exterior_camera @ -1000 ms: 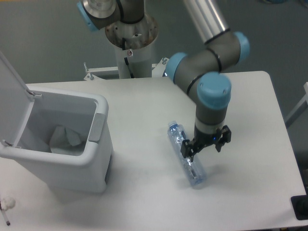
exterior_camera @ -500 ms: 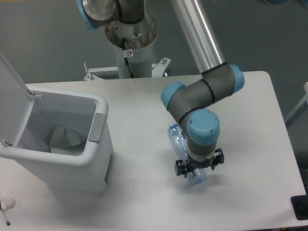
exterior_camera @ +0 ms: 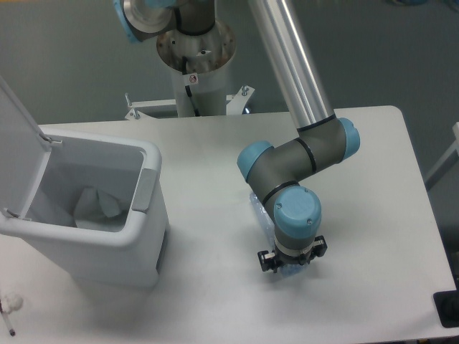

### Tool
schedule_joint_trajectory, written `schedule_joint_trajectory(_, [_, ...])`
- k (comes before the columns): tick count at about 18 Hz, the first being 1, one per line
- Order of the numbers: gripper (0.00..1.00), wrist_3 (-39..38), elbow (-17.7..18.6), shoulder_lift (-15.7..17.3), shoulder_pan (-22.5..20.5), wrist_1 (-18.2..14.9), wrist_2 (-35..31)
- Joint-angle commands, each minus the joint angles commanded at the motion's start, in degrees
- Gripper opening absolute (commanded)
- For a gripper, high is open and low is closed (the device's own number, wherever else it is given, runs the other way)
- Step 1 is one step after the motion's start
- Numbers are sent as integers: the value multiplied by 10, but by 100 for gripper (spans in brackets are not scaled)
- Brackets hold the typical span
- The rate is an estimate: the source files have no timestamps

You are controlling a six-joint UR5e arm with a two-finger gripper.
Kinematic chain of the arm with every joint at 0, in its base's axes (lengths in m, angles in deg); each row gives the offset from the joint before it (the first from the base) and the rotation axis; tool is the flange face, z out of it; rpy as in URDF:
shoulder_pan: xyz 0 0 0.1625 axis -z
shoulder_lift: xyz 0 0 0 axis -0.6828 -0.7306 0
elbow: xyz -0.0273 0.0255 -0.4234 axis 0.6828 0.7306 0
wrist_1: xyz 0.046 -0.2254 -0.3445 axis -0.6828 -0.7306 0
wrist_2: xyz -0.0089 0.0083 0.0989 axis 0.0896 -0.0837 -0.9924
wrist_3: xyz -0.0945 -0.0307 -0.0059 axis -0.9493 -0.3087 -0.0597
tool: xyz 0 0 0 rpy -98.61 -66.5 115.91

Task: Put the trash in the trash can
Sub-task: 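Lower the gripper around the bottle and close on it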

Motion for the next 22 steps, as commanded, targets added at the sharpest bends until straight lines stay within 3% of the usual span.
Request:
schedule_joint_trajectory(5, [52, -1, -12, 29, -3, 1, 10])
schedule_joint_trajectory(7, [52, -13, -35, 45, -4, 2, 34])
schedule_joint_trajectory(12, [52, -85, -136, 54, 0, 6, 116])
schedule_joint_trajectory(16, [52, -110, -191, 78, 6, 11, 218])
schedule_joint_trajectory(22, [52, -141, -214, 132, 12, 61, 352])
